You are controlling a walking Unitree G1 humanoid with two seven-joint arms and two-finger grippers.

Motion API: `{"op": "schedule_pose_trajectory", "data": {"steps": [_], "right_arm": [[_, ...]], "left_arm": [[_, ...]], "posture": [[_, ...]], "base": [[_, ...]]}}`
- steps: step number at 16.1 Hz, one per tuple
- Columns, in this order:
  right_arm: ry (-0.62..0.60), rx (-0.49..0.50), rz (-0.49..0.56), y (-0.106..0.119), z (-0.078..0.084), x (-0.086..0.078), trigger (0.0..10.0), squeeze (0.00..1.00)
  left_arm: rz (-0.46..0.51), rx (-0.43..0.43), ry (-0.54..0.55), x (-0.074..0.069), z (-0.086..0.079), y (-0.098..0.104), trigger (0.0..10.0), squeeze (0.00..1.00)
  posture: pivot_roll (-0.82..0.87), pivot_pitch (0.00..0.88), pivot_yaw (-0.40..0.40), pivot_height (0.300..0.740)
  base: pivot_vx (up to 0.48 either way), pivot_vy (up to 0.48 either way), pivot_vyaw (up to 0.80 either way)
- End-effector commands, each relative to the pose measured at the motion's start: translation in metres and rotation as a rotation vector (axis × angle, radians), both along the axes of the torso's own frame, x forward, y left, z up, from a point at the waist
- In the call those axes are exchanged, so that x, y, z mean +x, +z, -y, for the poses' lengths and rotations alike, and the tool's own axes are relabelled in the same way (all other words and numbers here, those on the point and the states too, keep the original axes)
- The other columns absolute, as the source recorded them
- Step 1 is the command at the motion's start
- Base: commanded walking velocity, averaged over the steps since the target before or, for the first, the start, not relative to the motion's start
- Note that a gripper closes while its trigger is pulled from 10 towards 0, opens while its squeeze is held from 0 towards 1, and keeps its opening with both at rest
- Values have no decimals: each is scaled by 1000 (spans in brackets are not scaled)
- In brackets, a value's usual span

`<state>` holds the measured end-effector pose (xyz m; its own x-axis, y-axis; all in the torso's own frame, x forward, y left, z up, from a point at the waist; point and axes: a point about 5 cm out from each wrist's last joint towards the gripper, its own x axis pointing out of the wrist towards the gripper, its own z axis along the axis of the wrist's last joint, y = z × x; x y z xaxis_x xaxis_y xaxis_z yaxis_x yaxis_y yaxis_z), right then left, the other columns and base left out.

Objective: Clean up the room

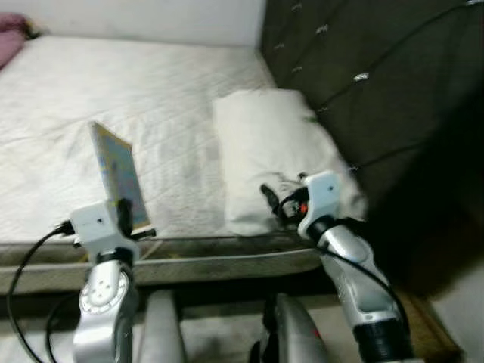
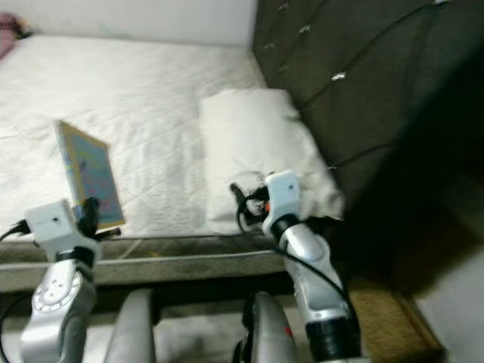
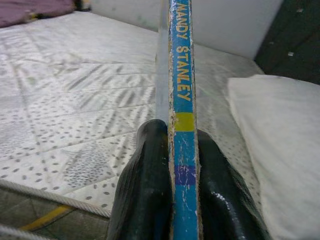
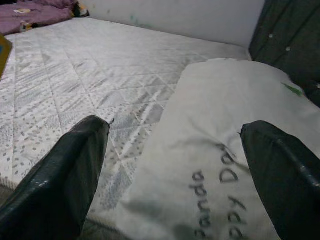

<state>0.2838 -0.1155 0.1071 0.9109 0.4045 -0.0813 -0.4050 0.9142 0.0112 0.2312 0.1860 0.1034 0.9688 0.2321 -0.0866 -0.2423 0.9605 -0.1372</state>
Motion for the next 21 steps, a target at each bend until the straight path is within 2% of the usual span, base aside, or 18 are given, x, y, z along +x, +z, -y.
{"op": "schedule_pose_trajectory", "data": {"steps": [1, 3, 6, 10, 17, 21], "right_arm": [[10, -2, 11, 6, 2, 1, 10000, 0], [35, 11, -1, 7, 0, -2, 10000, 0], [77, 5, -14, 5, -3, -9, 10000, 0], [88, 8, -41, 5, -1, -16, 10000, 0], [89, 2, -52, 6, -2, -12, 10000, 0], [108, -27, -23, 8, -5, -11, 10000, 0]], "left_arm": [[66, -3, -11, 2, 6, 15, 10000, 0], [57, -15, 13, -6, 6, 14, 10000, 0], [54, -22, 17, -8, 7, 15, 10000, 0], [43, -33, 25, -9, 8, 14, 10000, 0], [87, -44, 45, -3, 5, 20, 10000, 0], [102, -54, 33, -1, 8, 22, 10000, 0]], "posture": [[-30, 0, -108, 619], [-28, 0, -118, 619], [-33, 14, -127, 619], [-43, 41, -134, 579], [-46, 43, -136, 569], [-45, 38, -138, 569]], "base": [[0, 0, 0], [0, 0, 0], [0, 0, 0], [0, 0, 0], [0, 0, 0], [316, 0, 200]]}}
